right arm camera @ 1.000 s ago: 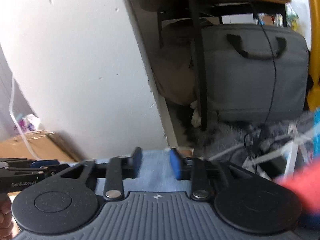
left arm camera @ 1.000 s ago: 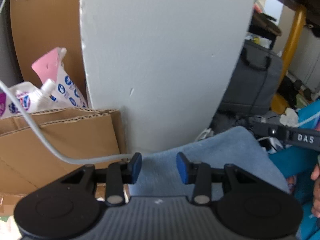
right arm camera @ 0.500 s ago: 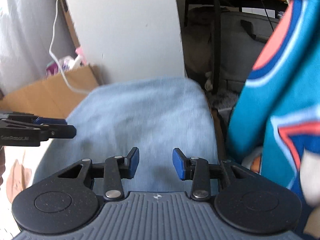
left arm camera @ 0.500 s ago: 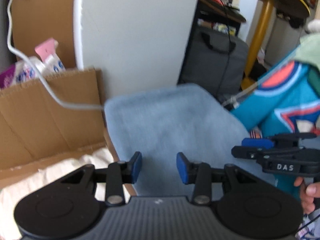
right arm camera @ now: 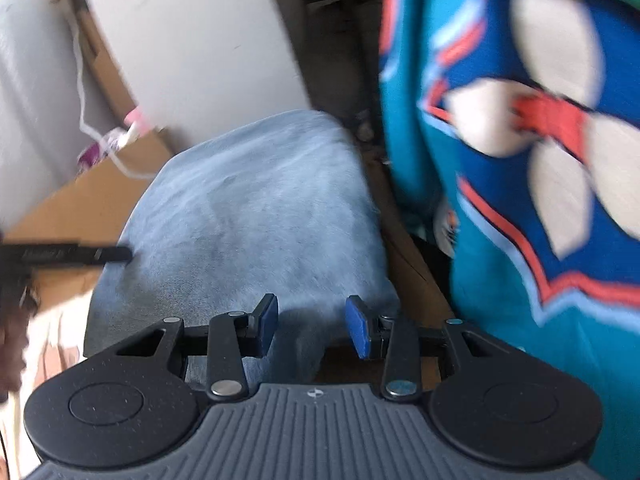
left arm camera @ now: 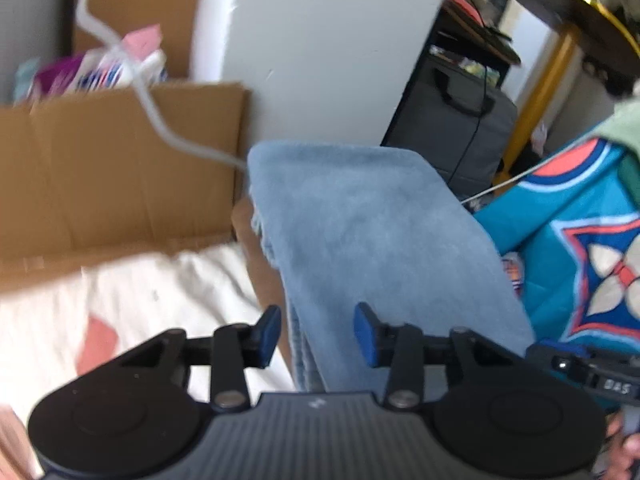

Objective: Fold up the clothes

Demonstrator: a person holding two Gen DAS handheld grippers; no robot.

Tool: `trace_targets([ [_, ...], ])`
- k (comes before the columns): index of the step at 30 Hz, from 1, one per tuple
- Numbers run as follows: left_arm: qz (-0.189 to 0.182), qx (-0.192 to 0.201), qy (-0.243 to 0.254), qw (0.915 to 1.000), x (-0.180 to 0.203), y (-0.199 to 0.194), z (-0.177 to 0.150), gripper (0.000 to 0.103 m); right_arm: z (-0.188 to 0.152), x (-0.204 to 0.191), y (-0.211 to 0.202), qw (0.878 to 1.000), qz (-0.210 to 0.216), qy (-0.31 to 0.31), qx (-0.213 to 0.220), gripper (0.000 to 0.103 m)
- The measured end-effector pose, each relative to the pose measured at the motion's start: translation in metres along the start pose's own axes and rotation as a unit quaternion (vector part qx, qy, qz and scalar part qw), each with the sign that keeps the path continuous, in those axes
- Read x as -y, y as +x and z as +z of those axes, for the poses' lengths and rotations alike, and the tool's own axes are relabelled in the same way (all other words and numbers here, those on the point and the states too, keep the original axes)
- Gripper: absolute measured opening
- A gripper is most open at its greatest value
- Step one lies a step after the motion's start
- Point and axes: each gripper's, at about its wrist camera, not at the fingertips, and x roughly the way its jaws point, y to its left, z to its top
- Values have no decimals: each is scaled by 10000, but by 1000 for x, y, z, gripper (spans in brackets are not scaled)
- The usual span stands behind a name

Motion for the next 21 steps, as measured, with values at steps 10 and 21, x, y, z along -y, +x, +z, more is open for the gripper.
trace_targets([
  [10,-448,-157,-983,9940,-10,-12,-37,51,-47,46,12,9601,930,2636,74,59],
  [21,-772,-389,-1848,9790,-20,-14,-58,26,-74,51,43,9036,1876,3852,28,33],
])
